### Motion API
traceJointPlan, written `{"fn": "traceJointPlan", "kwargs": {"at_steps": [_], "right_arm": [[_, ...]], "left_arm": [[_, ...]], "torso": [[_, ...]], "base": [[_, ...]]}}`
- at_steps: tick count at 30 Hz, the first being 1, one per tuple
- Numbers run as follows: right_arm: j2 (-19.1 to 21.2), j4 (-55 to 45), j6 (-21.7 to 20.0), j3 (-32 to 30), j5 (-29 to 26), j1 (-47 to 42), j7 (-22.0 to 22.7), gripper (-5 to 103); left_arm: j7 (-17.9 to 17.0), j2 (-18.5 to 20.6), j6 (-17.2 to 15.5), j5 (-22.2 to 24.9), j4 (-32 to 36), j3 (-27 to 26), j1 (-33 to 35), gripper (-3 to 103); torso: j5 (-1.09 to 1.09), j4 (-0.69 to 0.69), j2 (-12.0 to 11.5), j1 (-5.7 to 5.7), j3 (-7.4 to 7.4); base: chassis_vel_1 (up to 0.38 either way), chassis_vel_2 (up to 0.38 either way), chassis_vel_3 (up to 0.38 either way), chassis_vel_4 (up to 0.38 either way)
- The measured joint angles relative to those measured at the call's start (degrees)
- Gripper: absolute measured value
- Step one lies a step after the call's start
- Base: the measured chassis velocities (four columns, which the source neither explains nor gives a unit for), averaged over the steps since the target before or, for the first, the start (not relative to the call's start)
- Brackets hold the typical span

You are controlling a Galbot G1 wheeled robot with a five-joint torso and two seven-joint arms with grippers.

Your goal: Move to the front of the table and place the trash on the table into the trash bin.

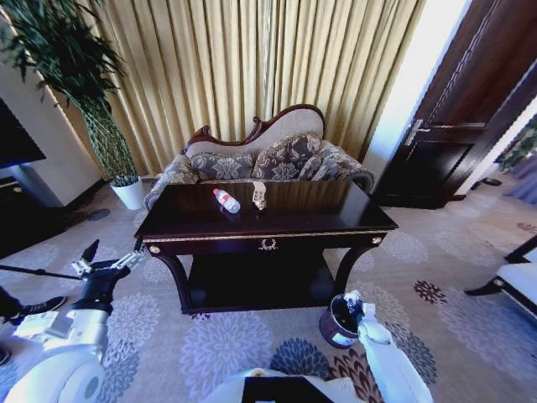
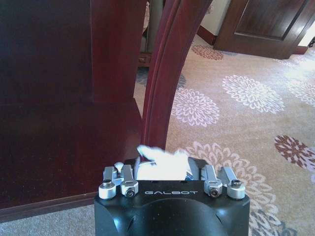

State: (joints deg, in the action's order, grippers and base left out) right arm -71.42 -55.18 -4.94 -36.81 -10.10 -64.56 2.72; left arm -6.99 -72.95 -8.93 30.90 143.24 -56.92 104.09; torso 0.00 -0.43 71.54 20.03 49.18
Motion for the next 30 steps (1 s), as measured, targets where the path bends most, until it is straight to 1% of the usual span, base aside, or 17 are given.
{"fn": "traceJointPlan", "kwargs": {"at_steps": [2,6,8,10,12,13,16,30], "right_arm": [[0.0,-0.07,0.0,-0.04,0.0,-0.07,0.01,59],[0.03,-0.57,0.01,-0.4,-0.05,-0.5,0.08,81],[0.05,-0.71,0.01,-0.47,-0.1,-0.62,0.09,81],[0.05,-0.97,0.01,-0.64,-0.24,-0.91,0.12,91],[0.05,-1.05,0.0,-0.71,-0.32,-1.02,0.14,91],[0.02,-1.14,0.01,-0.78,-0.65,-1.2,0.15,98],[0.0,-1.2,0.01,-0.82,-1.19,-1.38,0.16,100],[-0.23,-1.59,-0.02,-1.16,-1.63,-1.74,0.25,100]], "left_arm": [[0.01,0.0,0.01,0.01,0.0,-0.01,0.02,100],[0.13,0.0,0.1,0.04,0.0,-0.02,0.06,100],[0.18,0.01,0.11,0.05,0.0,-0.01,0.07,100],[0.24,0.04,0.14,0.07,0.0,0.0,0.06,100],[0.25,0.05,0.17,0.07,0.0,0.0,0.05,100],[0.26,0.05,0.2,0.08,0.0,0.01,0.05,100],[0.27,0.06,0.22,0.09,0.0,0.03,0.04,100],[0.42,0.22,0.36,0.16,0.0,0.01,0.19,100]], "torso": [[0.0,0.0,0.0,0.0,0.0],[0.0,0.0,0.0,0.0,0.0],[0.0,0.0,0.0,0.0,0.0],[0.0,0.0,0.0,0.0,0.0],[0.0,0.0,0.0,0.0,0.0],[0.0,0.0,0.0,0.0,0.0],[0.0,0.0,0.0,0.0,0.0],[0.0,0.0,0.0,0.0,0.0]], "base": [[0.0,0.0,0.0,0.0],[0.0,0.0,0.0,0.0],[0.0,0.0,0.0,0.0],[0.0,0.0,0.0,0.0],[0.0,0.0,0.0,0.0],[0.0,0.0,0.0,0.0],[0.0,0.0,0.0,0.0],[0.0,0.0,0.0,0.0]]}}
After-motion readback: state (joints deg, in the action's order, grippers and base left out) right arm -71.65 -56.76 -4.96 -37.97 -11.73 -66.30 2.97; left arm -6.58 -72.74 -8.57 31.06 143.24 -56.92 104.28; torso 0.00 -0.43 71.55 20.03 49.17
